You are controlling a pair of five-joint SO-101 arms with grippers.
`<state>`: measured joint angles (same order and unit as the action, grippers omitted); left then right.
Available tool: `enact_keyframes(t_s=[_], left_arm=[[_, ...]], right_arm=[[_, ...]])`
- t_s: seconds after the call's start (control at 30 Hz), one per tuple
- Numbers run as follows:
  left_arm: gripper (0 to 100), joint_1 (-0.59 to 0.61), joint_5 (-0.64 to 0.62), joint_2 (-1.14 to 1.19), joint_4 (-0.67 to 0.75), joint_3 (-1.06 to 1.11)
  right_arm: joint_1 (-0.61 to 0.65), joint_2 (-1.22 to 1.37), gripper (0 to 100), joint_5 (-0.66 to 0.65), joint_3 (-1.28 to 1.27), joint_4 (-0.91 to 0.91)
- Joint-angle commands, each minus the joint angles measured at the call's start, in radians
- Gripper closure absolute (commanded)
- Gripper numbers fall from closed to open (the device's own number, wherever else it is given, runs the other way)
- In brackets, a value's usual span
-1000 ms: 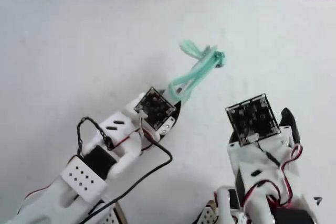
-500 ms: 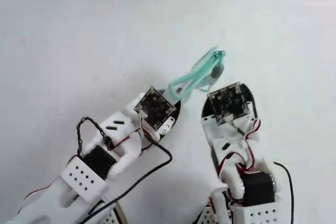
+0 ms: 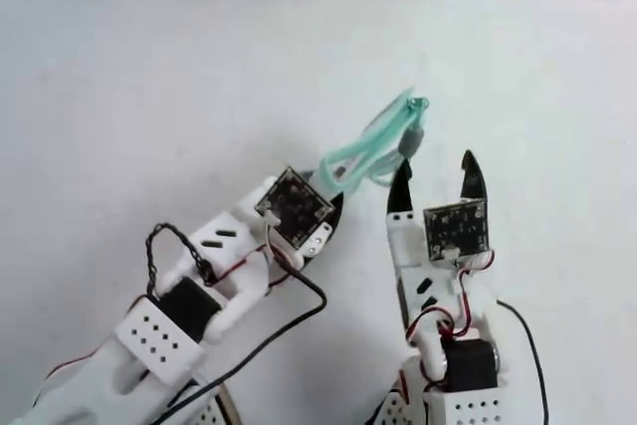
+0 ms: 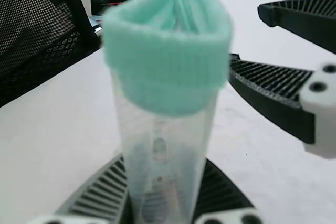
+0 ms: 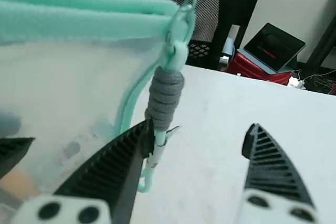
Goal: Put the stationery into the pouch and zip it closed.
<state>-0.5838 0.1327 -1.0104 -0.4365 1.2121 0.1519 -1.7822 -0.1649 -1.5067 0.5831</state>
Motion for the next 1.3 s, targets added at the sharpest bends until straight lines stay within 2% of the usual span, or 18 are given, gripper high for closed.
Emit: enact_keyframes(t_s=[0.0, 0.23, 0.37, 1.07, 1.17, 1.27], left_arm=[[98, -0.022, -0.009, 0.016, 0.000, 0.023], [98, -0.019, -0.009, 0.016, 0.000, 0.023], [98, -0.022, -0.009, 0.016, 0.000, 0.023], [98, -0.022, -0.009, 0.016, 0.002, 0.032], [98, -0.033, -0.009, 0.016, 0.002, 0.034], [98, -0.038, -0.009, 0.016, 0.002, 0.035]], right_arm=[[0.001, 0.012, 73.1, 0.012, 0.006, -0.050], [0.076, 0.013, 73.1, 0.012, -0.031, -0.151], [0.070, 0.013, 73.2, 0.011, -0.063, -0.203], [0.039, 0.035, 73.4, 0.011, -0.058, -0.229], [0.039, 0.127, 75.0, 0.026, 0.051, -0.191], [0.024, 0.280, 78.1, 0.086, 0.216, -0.079]])
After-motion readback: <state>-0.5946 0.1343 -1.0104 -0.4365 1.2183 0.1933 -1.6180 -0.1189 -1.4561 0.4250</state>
